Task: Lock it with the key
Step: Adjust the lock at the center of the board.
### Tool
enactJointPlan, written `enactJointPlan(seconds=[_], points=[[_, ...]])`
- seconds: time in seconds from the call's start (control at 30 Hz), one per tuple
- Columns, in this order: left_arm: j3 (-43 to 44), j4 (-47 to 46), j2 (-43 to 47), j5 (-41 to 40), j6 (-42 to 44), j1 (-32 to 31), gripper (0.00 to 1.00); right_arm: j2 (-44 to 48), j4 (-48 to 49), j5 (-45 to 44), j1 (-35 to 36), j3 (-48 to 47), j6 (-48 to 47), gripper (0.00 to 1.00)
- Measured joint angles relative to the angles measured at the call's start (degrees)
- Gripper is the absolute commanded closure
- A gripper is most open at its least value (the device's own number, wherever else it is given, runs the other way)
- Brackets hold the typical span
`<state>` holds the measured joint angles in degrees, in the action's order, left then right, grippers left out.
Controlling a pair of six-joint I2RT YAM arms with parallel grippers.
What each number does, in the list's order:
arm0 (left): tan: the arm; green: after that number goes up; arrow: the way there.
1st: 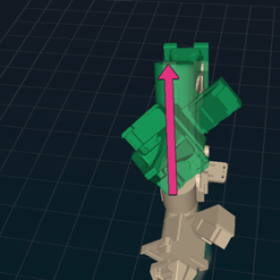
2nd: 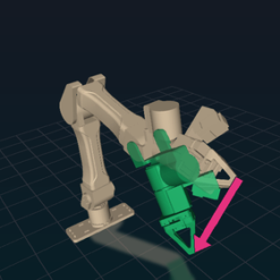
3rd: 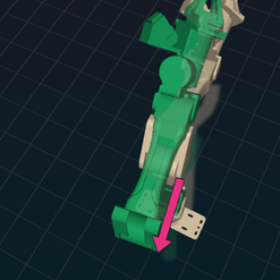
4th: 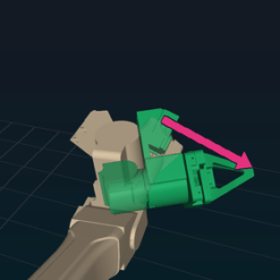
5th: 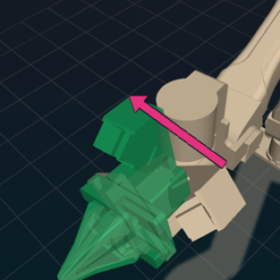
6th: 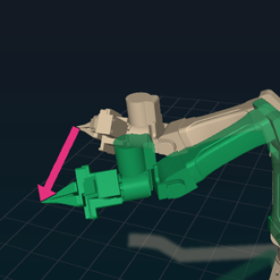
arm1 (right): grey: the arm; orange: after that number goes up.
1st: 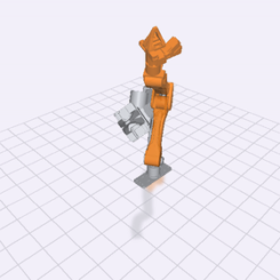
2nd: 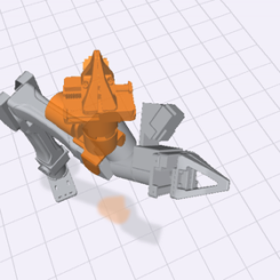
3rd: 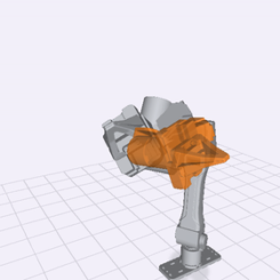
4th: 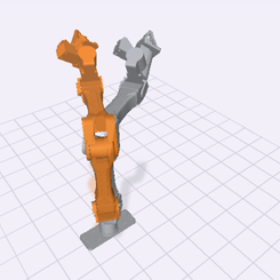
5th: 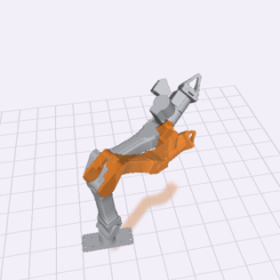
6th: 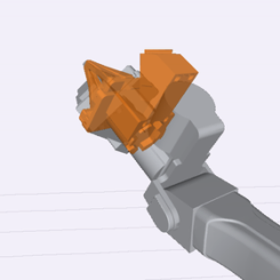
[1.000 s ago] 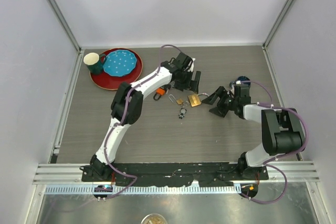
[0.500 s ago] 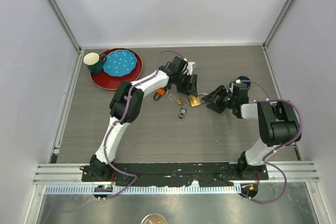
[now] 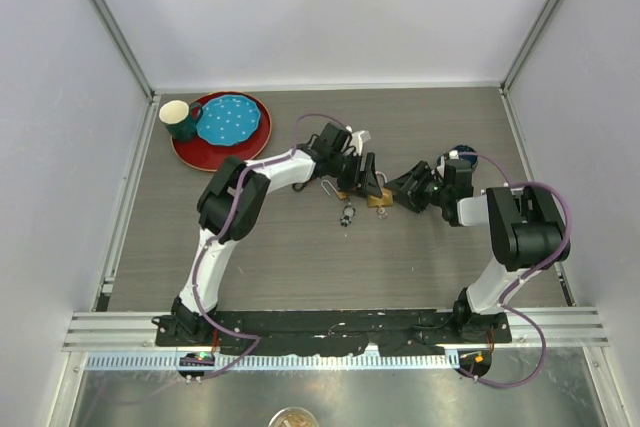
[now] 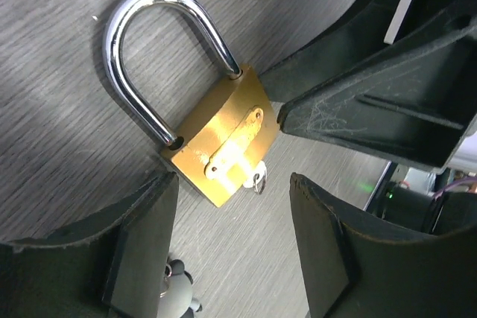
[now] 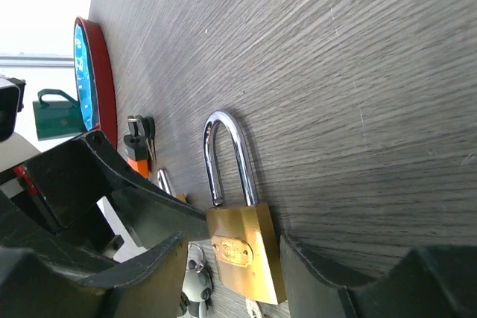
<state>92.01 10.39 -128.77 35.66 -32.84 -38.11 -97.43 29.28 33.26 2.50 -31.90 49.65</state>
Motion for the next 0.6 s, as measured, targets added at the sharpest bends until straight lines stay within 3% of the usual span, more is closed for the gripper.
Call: enactJointPlan(seconds=[0.2, 0.33, 0.6], points=[[0.96, -0.72, -1.01, -1.25, -4.66, 0.37, 0.5, -0.66, 0.42, 0.55, -0.24, 0.0, -0.55, 0.53], [-1.31, -6.27, -1.57, -0.24, -9.01, 1.05, 0.57, -1.36, 0.76, 1.09, -0.55, 0.31, -1.22, 0.62], [-10.73, -18.67, 1.01, 0.33, -14.03, 0.15, 0.63, 3.23, -0.28, 2.8, -0.79, 5.95, -1.51, 0.64]])
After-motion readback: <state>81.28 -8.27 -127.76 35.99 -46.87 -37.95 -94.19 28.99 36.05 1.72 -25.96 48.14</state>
